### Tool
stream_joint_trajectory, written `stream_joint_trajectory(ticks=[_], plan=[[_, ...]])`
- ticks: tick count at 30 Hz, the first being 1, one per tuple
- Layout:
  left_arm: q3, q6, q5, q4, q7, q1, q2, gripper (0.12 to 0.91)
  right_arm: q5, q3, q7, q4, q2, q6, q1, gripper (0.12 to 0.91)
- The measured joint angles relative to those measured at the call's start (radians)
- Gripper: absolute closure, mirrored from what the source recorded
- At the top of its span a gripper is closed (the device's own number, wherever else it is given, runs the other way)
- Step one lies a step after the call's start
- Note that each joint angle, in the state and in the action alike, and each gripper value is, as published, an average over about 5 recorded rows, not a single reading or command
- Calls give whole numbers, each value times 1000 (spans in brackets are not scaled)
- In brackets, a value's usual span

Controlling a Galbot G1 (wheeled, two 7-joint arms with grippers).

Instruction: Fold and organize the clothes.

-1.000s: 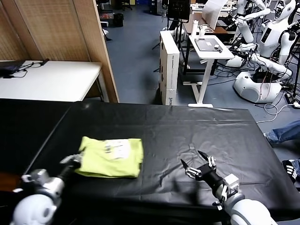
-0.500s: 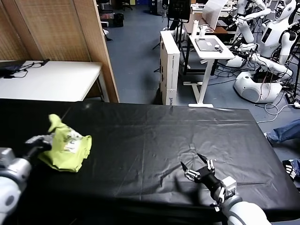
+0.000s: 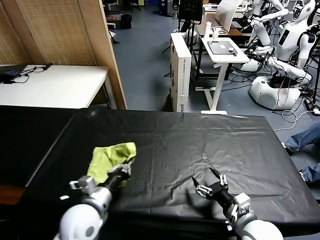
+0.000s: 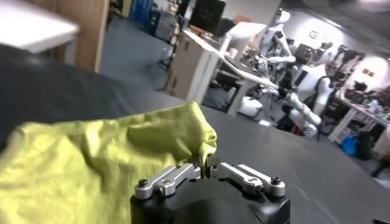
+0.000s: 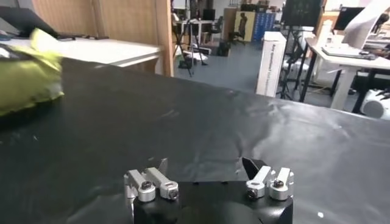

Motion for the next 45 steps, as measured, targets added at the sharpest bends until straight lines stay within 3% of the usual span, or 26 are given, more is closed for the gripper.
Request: stream_joint_trajectory(ticks=[5, 9, 15, 18, 31, 38, 42, 45], plan=[[34, -4, 30, 15, 33, -19, -21, 795, 49, -29, -4, -7, -9, -13, 27, 118], [31, -10, 51, 4, 64, -16, -17, 565, 119, -62, 15, -9, -13, -51, 63, 118], [-3, -44, 121, -19, 89, -3, -1, 213, 245, -146, 80, -33, 5, -109, 167, 118], [-27, -62, 156, -21, 92, 6, 14, 137, 263, -209, 100, -58, 29, -117, 232, 118], [-113, -84, 219, -23, 91, 64, 25, 123, 338, -448, 118, -223, 160, -134, 476, 129], [-138, -86, 228, -26, 91, 90, 7, 123, 366, -483, 125, -287, 178, -137, 519, 350], [-152, -87, 230, -28, 91, 103, 1, 123, 369, -488, 120, -311, 193, -138, 525, 416], [-158, -91, 238, -31, 91, 114, -6, 123, 369, -485, 117, -317, 199, -138, 525, 548]])
